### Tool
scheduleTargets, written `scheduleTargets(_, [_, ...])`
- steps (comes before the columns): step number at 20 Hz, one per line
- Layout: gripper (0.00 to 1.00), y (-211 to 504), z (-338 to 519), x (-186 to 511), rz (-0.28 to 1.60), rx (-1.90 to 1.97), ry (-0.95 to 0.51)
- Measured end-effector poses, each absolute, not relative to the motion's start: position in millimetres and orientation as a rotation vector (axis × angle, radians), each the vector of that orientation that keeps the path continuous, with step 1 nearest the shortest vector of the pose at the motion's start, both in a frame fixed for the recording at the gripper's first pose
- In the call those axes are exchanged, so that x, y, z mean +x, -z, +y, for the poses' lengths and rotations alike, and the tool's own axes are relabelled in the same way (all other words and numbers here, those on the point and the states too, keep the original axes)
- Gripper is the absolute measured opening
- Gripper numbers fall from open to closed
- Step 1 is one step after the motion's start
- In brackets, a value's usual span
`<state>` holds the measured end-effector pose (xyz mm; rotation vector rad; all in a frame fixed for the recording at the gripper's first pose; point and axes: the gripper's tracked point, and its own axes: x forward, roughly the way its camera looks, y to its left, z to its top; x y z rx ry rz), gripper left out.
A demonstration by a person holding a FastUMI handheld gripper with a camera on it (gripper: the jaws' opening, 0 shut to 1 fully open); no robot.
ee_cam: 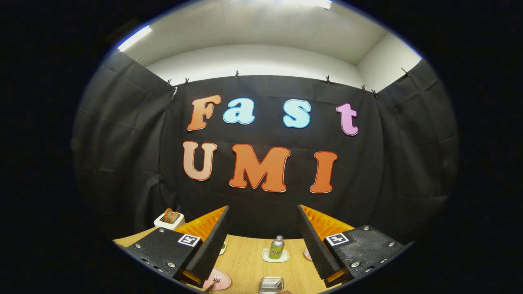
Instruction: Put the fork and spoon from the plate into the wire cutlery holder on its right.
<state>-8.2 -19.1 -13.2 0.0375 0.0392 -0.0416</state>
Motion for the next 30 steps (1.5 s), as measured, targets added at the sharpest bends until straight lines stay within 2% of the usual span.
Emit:
scheduleTargets(4, [0.95,44,-1,-4,0.128,0.038,0.017])
scheduleTargets(7, [0.95,94,9,-1,0.291,-0.012,0.014])
scheduleTargets(14, [0.95,191,85,-16,0.673,0.067,-0.161])
scheduleTargets(21, [0.94,268,137,-38,0.932,0.103,-0.246])
scheduleTargets(27, [0.85,334,163,-61,1.148,0.073,-0.274])
scheduleTargets(30, [0.74,365,170,-72,1.270,0.077,-0.281])
